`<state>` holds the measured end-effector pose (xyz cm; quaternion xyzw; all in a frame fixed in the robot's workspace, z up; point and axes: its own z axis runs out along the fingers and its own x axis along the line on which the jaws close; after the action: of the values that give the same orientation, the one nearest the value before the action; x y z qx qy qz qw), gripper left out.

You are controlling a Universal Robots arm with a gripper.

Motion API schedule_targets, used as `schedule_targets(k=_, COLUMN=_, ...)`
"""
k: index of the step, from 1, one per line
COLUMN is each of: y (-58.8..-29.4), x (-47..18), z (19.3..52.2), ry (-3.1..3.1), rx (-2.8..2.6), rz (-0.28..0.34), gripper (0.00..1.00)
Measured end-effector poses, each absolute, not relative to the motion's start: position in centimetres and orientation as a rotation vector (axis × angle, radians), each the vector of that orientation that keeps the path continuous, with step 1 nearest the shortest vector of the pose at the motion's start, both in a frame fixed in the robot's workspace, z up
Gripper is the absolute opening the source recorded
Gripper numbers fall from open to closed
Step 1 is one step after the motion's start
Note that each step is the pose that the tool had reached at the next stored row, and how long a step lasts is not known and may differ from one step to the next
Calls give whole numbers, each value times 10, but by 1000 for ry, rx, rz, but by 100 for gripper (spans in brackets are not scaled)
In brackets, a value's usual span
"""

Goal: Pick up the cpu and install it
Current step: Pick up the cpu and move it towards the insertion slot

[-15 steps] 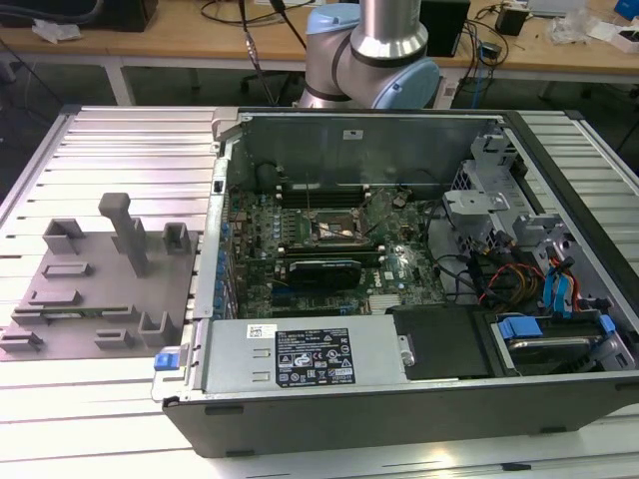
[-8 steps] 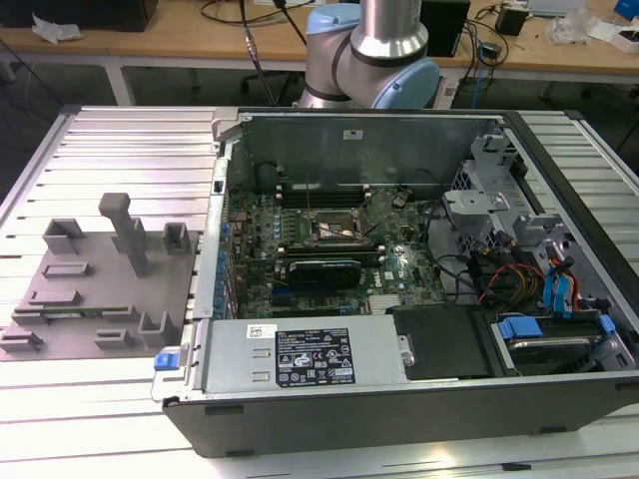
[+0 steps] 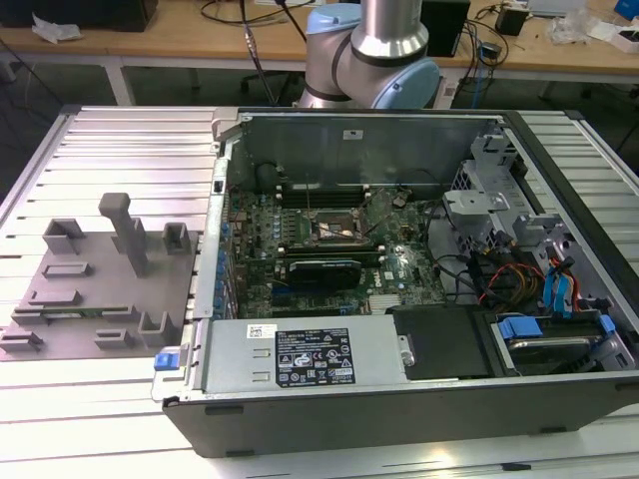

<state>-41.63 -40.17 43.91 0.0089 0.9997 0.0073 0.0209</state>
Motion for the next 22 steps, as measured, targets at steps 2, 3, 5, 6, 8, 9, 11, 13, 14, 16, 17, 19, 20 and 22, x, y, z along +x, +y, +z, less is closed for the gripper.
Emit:
schedule_targets(k=2, y=-402, x=-406, z=439, ry=3100, rx=28, rz=23, gripper=55)
schedule_targets(k=3, y=-402, x=-394, z=439, ry=3100, rx=28, rz=23, gripper=55)
schedule_targets(k=5, y=-402, x=-366, z=439, ry=3100, rx=28, rz=23, gripper=55)
schedule_targets(k=6, y=-402, x=-359, z=439, ry=3100, rx=28, rz=23, gripper=55)
schedule_targets(k=8, y=-402, x=-349, z=439, ry=3100, rx=28, rz=23, gripper=55)
schedule_targets(k=9, y=-402, x=-345, z=439, ry=3099, rx=28, rz=23, gripper=55)
schedule_targets(k=11, y=-402, x=-336, z=439, ry=3100, rx=28, rz=23, gripper=55)
schedule_targets(k=13, y=-402, x=-331, z=439, ry=3100, rx=28, rz=23, gripper=55)
schedule_targets(k=14, y=-402, x=-328, z=439, ry=3100, rx=28, rz=23, gripper=55)
schedule_targets(k=16, y=-402, x=-321, z=439, ry=3099, rx=28, rz=23, gripper=55)
schedule_targets(k=17, y=-402, x=-318, z=439, ry=3100, rx=28, rz=23, gripper=55)
schedule_targets(k=19, y=-402, x=-313, z=439, ry=3100, rx=28, rz=23, gripper=55)
schedule_targets(k=20, y=-402, x=-309, z=439, ry=3100, rx=28, rz=23, gripper=55)
schedule_targets(k=22, y=-402, x=-300, z=439, ry=3100, rx=28, rz=23, gripper=55)
